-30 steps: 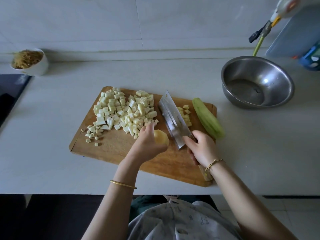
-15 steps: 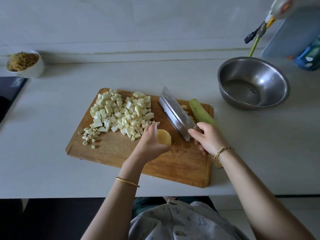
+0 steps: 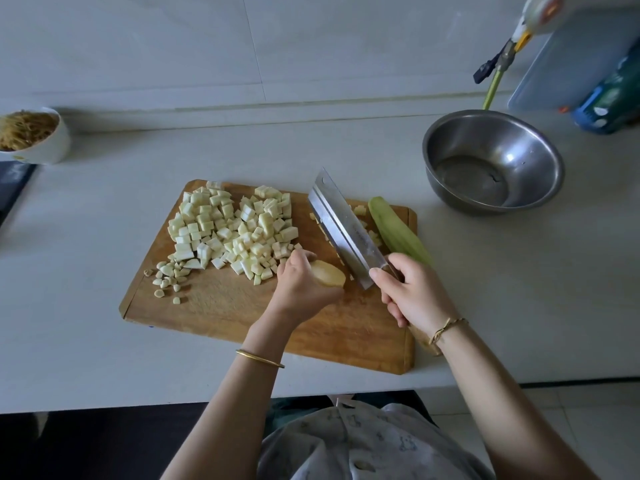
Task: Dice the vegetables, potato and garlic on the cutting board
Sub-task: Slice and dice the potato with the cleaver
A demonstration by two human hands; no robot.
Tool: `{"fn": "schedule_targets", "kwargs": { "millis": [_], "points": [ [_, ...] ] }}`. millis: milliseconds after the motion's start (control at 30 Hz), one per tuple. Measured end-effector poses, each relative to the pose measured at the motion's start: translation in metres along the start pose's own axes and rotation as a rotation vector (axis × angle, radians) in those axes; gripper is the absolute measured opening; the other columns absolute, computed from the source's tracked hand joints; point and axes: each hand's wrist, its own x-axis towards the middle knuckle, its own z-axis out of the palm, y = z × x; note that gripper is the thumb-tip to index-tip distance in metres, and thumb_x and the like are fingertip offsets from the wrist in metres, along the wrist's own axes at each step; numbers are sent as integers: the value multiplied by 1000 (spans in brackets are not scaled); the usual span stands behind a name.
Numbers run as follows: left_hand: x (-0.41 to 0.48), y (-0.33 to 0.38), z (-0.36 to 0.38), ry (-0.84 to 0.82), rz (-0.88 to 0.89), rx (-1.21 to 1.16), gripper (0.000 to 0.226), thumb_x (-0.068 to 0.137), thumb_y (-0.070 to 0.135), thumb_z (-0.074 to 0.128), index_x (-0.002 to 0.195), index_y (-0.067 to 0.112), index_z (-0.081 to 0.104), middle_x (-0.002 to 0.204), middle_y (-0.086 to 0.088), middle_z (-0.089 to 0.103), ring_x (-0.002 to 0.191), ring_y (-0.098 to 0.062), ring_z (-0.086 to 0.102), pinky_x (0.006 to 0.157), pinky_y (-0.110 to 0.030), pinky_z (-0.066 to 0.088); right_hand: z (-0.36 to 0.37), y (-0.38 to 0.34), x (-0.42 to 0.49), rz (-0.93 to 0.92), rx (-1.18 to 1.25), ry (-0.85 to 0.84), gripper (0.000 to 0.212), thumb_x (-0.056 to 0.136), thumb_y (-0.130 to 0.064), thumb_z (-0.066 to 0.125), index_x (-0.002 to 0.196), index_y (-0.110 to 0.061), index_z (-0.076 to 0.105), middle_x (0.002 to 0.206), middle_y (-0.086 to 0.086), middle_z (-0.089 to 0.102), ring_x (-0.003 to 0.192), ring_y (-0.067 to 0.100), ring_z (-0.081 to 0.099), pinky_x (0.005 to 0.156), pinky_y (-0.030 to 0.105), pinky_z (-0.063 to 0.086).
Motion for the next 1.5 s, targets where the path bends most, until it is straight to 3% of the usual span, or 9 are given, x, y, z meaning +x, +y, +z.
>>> {"fn": "schedule_targets", "kwargs": {
  "millis": [200, 333, 467, 600, 767, 967, 1267, 1367, 1500],
  "points": [
    [-2, 7, -13, -148, 121, 301, 91, 67, 27, 78, 139, 16, 24, 131, -6, 42, 114, -25, 45, 87, -33, 46, 13, 8, 11, -96, -148, 43, 40, 92, -30, 56, 70, -2, 40, 53, 12, 48, 39, 15, 40, 43, 27, 30],
    [0, 6, -12, -157, 118, 198, 89, 67, 25, 78, 135, 21, 22, 120, -2, 43, 104, -24, 50, 80, -39, 53, 13, 6, 22, -106, -136, 54, 40, 92, -23, 59, 67, 0, 39, 62, 25, 53, 42, 19, 39, 45, 29, 29],
    [1, -2, -7, -158, 85, 117, 84, 66, 28, 78, 130, 25, 24, 106, 0, 47, 101, -25, 50, 74, -33, 49, -1, 2, 26, -36, -14, 59, 35, 94, -23, 57, 67, -10, 39, 56, 11, 53, 36, 18, 45, 35, 25, 36],
    [1, -6, -5, -128, 40, 61, 72, 65, 32, 80, 117, 20, 30, 103, -1, 47, 101, -24, 49, 81, -40, 52, -12, -1, 23, 22, 131, 85, 34, 94, -22, 56, 69, -9, 37, 60, 12, 52, 34, 16, 42, 34, 25, 37],
    [0, -11, -2, -11, 15, 8, 76, 66, 39, 82, 126, 17, 42, 112, -1, 50, 104, -21, 49, 86, -38, 50, -2, -5, 4, 20, 101, 16, 33, 95, -24, 55, 69, -12, 39, 59, 8, 54, 36, 16, 45, 34, 23, 36],
    [-9, -17, 1, -7, -48, -228, 74, 72, 35, 81, 135, 27, 43, 116, -7, 54, 80, -20, 67, 55, -27, 56, 16, 0, 1, 24, 7, -38, 34, 95, -24, 54, 68, -14, 37, 55, 4, 51, 34, 13, 43, 32, 22, 34],
    [-12, -8, -4, -65, -134, -545, 49, 91, 17, 63, 137, 18, 45, 123, -7, 53, 100, -19, 63, 75, -38, 60, 9, -4, 9, 71, 26, 73, 33, 95, -24, 54, 69, -10, 40, 55, 7, 54, 35, 16, 46, 32, 24, 38],
    [-8, -9, 1, 14, -142, -500, 57, 83, 28, 72, 132, 16, 45, 120, -7, 54, 103, -22, 61, 81, -43, 58, 12, -16, 0, 78, 48, 101, 34, 95, -24, 54, 75, 1, 43, 57, 9, 56, 36, 16, 47, 32, 24, 40],
    [-4, -12, 3, 13, -137, -389, 62, 75, 44, 76, 124, 20, 47, 111, -3, 58, 90, -21, 65, 70, -37, 58, 15, -31, -18, 93, 66, 137, 32, 96, -24, 52, 70, -11, 40, 58, 11, 54, 35, 17, 45, 32, 24, 37]
  ]
}}
